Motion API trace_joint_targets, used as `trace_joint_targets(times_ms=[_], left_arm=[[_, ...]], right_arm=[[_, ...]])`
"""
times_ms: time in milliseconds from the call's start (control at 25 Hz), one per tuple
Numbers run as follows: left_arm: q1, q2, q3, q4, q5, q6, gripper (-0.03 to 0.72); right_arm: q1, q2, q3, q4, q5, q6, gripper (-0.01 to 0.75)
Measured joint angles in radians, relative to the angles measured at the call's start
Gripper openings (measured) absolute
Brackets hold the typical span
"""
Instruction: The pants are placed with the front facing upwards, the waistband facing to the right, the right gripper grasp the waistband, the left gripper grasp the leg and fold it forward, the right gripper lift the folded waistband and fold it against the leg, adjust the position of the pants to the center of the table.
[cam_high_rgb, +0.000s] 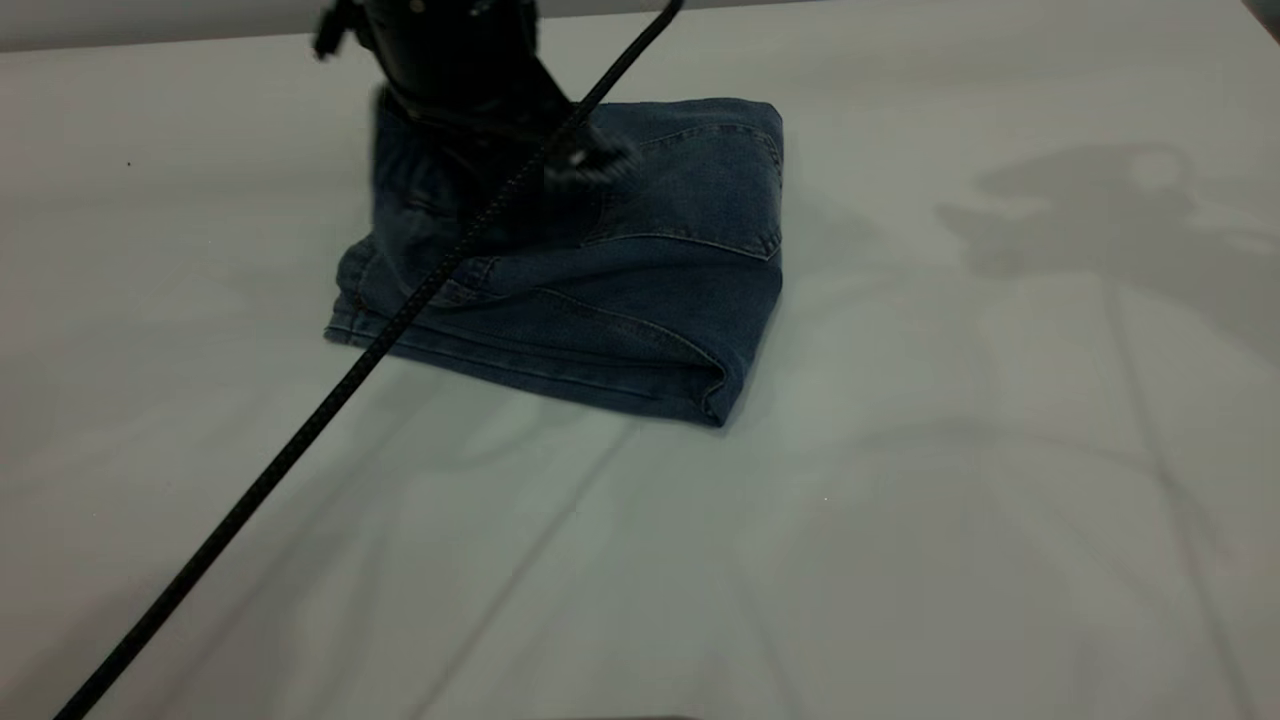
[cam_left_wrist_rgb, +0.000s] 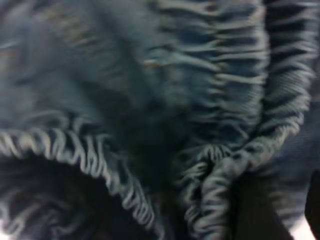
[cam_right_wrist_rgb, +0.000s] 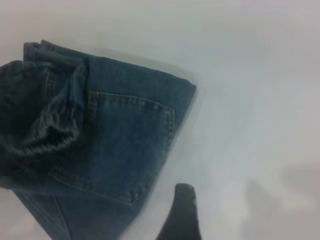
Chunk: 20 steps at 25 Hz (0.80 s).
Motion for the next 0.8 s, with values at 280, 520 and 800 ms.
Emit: trace_joint_targets(times_ms=[280, 520, 800], left_arm=[[0.0, 0.0, 0.0, 0.282, -0.05, -0.394, 0.261], [-0.033, -0.01, 0.0, 0.327, -0.114, -0.447, 0.261], [-0.067, -0.021, 0.0, 0.346, -0.222, -0.495, 0.261]], right_arm=[[0.0, 0.0, 0.0, -0.001, 0.022, 0.0, 0.568], [0.0, 0.0, 0.0, -0.003, 0.023, 0.0, 0.568], [0.0, 0.0, 0.0, -0.019, 0.026, 0.0, 0.568]])
